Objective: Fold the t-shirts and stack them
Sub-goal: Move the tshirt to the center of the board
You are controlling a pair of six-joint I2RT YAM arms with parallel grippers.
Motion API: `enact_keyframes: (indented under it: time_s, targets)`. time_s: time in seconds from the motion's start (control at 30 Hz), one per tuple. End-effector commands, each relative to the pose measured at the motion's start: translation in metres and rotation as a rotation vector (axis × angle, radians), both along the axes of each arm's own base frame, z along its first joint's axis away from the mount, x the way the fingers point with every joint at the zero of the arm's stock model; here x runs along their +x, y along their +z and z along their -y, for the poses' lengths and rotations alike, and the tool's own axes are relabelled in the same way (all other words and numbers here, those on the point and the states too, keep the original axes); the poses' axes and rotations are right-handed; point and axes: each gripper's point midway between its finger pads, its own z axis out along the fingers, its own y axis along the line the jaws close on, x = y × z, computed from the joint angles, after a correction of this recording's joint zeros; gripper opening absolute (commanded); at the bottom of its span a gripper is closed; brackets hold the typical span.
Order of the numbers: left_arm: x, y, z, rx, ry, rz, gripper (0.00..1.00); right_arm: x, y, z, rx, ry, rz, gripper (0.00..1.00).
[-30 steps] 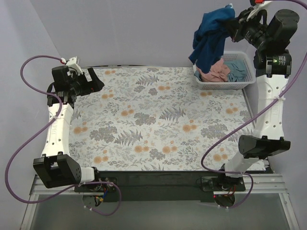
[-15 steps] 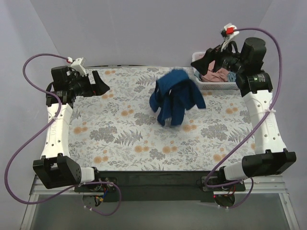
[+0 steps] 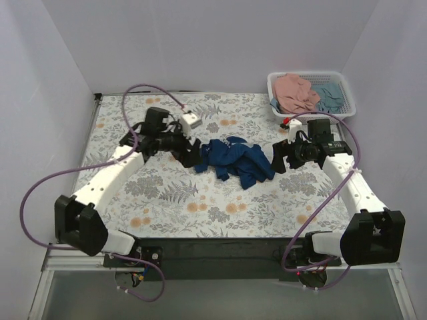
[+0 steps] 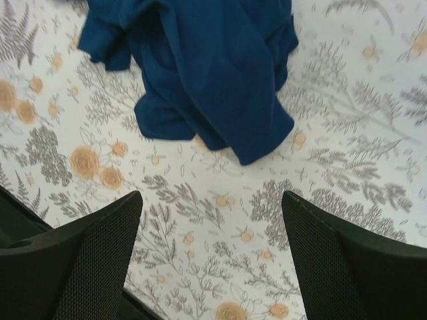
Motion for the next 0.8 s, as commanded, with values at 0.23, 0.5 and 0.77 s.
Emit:
enact_keyframes:
  time_s: [0.23, 0.5, 0.77]
  targets:
    - [0.031, -0.067, 0.106, 0.327, -0.215, 0.224, 0.52, -0.014, -0.015, 0.021, -0.101, 0.010, 0.017, 0.69]
    - [0.030, -0.095, 0.091, 0.301, -0.112, 0.011, 0.50, -0.021, -0.060, 0.014, -0.111, 0.043, -0.080, 0.52]
    - [0.031, -0.092, 0.094, 0.195, -0.109, -0.041, 0.60, -0.002, -0.079, 0.000, -0.119, 0.010, -0.083, 0.55]
